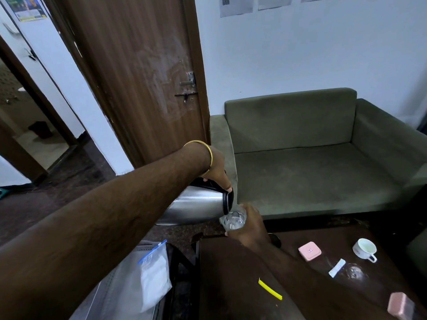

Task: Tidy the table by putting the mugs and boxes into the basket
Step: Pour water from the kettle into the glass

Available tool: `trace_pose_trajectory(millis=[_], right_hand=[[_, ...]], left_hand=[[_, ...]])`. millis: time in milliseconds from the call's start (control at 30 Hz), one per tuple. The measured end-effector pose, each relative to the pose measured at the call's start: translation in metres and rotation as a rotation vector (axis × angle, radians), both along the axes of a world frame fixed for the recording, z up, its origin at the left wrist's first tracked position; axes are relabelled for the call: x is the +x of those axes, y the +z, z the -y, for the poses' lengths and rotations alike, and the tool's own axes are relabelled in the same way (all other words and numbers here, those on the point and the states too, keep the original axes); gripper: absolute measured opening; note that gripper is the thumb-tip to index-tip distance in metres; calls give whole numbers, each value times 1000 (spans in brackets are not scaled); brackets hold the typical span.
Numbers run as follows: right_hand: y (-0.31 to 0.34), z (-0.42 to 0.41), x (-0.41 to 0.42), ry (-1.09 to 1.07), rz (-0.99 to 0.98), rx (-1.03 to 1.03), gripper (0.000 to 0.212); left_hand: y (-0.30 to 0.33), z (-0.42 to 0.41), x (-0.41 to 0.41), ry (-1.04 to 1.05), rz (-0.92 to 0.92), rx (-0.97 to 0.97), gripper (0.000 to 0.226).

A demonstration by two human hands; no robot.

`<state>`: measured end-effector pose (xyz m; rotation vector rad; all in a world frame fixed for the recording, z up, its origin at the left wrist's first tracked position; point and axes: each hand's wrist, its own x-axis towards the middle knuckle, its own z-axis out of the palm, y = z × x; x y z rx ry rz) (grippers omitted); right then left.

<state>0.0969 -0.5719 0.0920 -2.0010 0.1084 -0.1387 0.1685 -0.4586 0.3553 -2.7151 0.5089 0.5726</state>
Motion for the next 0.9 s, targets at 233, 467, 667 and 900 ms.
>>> trace_pose_trajectory(millis=[233, 467, 667, 900], right_hand=[[-4, 0, 1, 5, -5, -2, 82], [-2, -2, -1, 2, -36, -8, 74], [0, -7, -3, 4, -48, 6, 72], [-6, -9, -3, 15, -53, 4, 67]], left_hand=[[0, 3, 0, 16, -21, 13, 56], [3, 2, 2, 41, -45, 10, 55], [3, 0, 2, 21, -30, 34, 56], [3, -3, 1, 12, -19, 68, 57]])
